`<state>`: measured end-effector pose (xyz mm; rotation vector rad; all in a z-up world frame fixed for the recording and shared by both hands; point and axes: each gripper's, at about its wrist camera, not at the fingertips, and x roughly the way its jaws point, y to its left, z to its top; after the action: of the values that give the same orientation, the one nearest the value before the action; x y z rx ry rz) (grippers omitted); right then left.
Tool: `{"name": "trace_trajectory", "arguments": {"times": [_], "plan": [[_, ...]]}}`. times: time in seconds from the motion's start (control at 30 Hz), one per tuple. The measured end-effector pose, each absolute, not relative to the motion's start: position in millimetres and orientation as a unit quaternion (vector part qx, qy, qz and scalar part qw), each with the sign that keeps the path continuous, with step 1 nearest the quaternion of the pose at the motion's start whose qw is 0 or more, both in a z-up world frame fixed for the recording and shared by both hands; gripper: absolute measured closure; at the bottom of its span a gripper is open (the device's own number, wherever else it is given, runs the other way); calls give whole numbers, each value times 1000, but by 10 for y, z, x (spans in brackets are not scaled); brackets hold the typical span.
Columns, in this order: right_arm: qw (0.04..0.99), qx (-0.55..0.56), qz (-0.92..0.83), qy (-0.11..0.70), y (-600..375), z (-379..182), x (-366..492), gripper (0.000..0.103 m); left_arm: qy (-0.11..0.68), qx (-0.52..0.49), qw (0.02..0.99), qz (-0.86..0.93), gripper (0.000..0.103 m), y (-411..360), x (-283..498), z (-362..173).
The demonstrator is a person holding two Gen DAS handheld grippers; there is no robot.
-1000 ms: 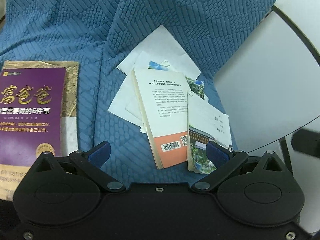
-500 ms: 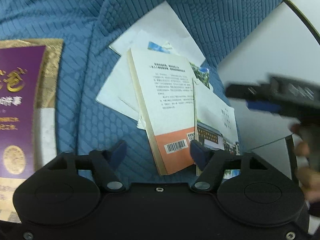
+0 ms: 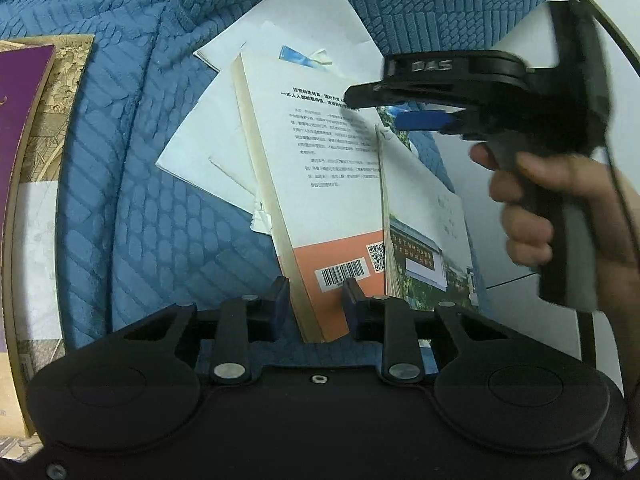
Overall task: Organize objects
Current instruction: 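Close both grippers on the orange-band edge of the white book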
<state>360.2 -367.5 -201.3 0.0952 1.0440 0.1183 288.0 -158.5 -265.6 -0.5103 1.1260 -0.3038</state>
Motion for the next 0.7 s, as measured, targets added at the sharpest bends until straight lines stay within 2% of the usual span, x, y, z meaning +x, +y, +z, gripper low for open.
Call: {"name": "trace_trajectory", "arguments": {"times": [0.03, 0.2, 0.33, 0.7], "plan": [[863, 46, 54, 501, -3688, -2061, 3646, 43, 524, -239, 805, -142, 77, -1576, 2874, -2654], [847, 110, 41, 519, -3870, -2200, 3771, 44, 524, -266, 797, -140, 80, -1485, 2887, -2666], [834, 141, 57, 530, -3928, -2200, 3776, 41, 527, -293, 786, -137, 81, -1410, 2922, -2709], [818, 100, 77, 562, -3739, -2178, 3724, 39, 520, -344, 777, -91, 86, -1211, 3036, -2758]]}}
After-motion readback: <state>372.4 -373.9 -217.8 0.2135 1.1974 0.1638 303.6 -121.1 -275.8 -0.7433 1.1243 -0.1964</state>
